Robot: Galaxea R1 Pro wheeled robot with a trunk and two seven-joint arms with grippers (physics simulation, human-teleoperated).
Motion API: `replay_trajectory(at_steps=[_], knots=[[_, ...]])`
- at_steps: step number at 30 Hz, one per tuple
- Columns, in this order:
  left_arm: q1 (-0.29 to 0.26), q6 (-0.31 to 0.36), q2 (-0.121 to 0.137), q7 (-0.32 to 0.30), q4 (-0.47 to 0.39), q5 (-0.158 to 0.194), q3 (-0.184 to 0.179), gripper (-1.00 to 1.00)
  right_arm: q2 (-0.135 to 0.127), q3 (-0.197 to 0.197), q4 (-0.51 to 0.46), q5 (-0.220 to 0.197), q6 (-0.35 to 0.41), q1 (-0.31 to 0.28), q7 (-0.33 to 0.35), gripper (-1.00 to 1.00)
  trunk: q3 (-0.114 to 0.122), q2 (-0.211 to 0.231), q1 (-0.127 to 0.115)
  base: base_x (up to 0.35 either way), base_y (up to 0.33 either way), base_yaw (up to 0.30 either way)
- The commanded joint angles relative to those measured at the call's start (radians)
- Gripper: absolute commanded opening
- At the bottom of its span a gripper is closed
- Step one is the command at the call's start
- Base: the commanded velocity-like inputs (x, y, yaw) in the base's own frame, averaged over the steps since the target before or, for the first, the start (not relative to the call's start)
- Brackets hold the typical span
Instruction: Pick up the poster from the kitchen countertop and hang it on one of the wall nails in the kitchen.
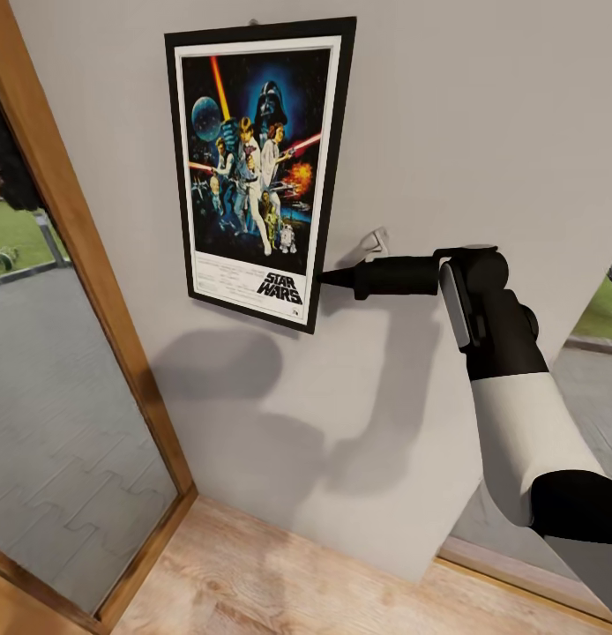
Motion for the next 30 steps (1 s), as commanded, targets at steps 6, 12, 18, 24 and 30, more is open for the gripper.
replay_trajectory(at_steps=[6, 12, 18, 24, 30], knots=[[0.0, 0.001, -0.001, -0.004, -0.002, -0.005, 0.003, 1.0, 0.0, 0.001, -0.001, 0.001, 0.008, -0.001, 0.003, -1.0, -0.002, -0.002, 0.001, 0.082, 0.0, 0.0], [0.0, 0.001, -0.001, -0.004, -0.002, -0.005, 0.003, 1.0, 0.0, 0.001, -0.001, 0.001, 0.008, -0.001, 0.003, -1.0, -0.002, -0.002, 0.001, 0.011, 0.0, 0.0], [0.0, 0.001, -0.001, -0.004, -0.002, -0.005, 0.003, 1.0, 0.0, 0.001, -0.001, 0.001, 0.008, -0.001, 0.003, -1.0, -0.002, -0.002, 0.001, 0.001, 0.0, 0.0], [0.0, 0.001, -0.001, -0.004, -0.002, -0.005, 0.003, 1.0, 0.0, 0.001, -0.001, 0.001, 0.008, -0.001, 0.003, -1.0, -0.002, -0.002, 0.001, 0.0, 0.0, 0.0], [0.001, -0.01, -0.018, -0.007, -0.029, -0.003, 0.004, 1.0, -0.079, 0.142, -0.042, -0.061, -0.048, 0.014, 0.059, -1.0, -0.002, -0.002, 0.001, 0.0, 0.0, 0.0]])
